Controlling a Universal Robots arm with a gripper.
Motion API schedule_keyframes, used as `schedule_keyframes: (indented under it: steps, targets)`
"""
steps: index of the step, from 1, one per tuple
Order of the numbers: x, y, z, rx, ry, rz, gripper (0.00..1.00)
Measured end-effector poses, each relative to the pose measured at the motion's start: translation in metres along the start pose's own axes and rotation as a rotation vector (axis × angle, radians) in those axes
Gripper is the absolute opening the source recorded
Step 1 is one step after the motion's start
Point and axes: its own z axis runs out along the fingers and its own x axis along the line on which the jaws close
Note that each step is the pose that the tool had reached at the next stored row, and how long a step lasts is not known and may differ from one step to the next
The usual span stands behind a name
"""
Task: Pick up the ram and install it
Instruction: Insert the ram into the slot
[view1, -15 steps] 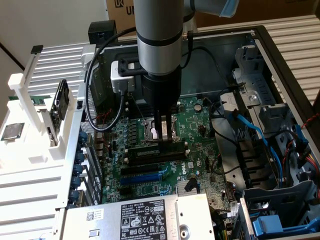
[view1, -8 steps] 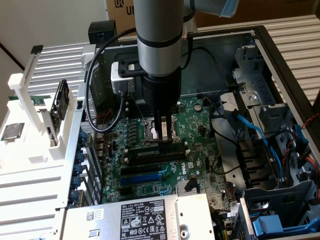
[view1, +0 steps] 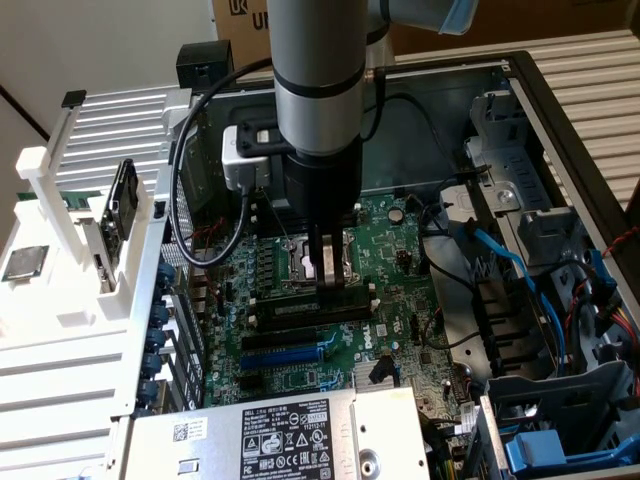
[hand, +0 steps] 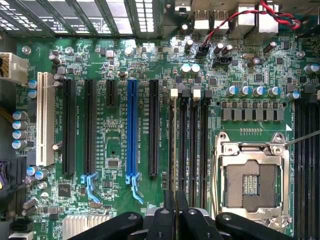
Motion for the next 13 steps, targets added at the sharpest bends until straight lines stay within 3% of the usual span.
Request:
schedule_keyframes:
  steps: [13]
  targets:
    - [-0.0003, 0.0023, 0.0008, 0.0002, -0.0001, 0.0, 0.13]
